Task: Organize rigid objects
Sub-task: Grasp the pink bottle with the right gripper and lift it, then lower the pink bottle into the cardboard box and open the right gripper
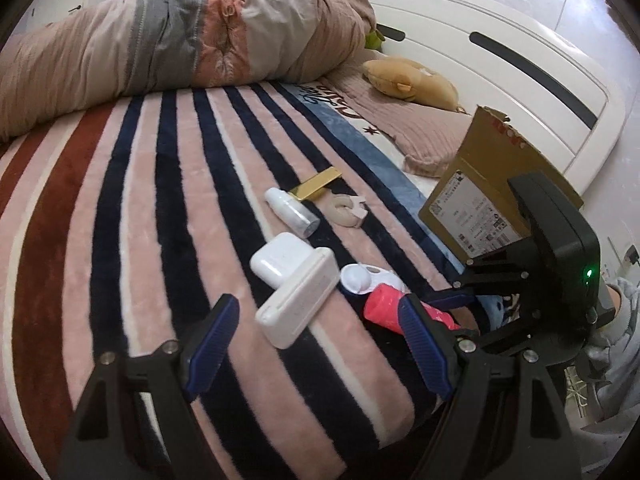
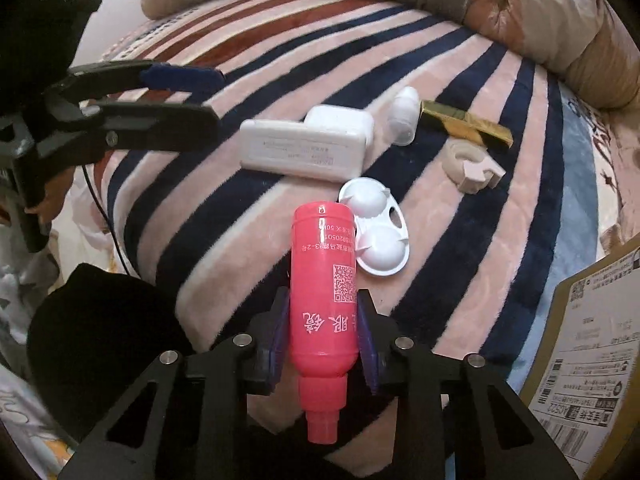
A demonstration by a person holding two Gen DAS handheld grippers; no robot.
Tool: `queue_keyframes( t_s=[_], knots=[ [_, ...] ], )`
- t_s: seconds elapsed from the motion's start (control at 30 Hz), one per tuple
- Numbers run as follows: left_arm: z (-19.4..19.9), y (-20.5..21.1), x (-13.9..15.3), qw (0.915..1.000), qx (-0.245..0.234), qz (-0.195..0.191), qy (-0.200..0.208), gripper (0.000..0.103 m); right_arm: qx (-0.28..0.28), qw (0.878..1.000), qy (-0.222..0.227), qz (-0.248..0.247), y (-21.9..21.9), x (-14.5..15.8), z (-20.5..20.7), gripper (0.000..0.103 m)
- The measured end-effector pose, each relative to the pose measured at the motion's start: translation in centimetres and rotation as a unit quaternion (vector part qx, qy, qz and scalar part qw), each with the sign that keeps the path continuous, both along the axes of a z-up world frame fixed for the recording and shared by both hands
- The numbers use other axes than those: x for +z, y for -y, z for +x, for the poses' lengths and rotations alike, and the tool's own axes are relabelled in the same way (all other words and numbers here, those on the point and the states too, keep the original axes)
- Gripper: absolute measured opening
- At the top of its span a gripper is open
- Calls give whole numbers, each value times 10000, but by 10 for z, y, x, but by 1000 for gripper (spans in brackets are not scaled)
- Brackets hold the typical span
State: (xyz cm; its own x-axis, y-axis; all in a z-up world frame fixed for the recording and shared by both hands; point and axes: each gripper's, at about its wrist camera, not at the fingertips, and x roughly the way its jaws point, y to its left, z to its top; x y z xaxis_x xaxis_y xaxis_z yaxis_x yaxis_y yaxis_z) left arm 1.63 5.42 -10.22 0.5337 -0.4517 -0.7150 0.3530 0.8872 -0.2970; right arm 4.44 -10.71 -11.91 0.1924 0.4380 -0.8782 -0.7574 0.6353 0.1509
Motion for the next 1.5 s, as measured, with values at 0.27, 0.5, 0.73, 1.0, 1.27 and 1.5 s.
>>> queue_keyframes(
  t_s=[0.27,0.5,0.73,1.0,1.27,1.5],
  knots=[
    [-2,16,30,9964,-522,-657,106,79,-97,9959,587,686,3,45,-18,27],
    [2,41,87,9898,-806,-1057,521,79,-311,9783,1357,1535,24,106,-34,27],
    [9,94,146,9837,-1111,-956,1042,43,-661,9557,2015,2041,72,150,-40,27],
    [18,176,183,9758,-1501,-635,1457,32,-1327,9335,2342,2370,152,165,-43,27],
    [38,262,172,9723,-2014,-167,1172,29,-2002,9306,2184,2149,212,144,-33,27],
    [49,299,146,9719,-2215,65,801,29,-2574,9352,1779,1661,242,112,-16,27]
  ],
)
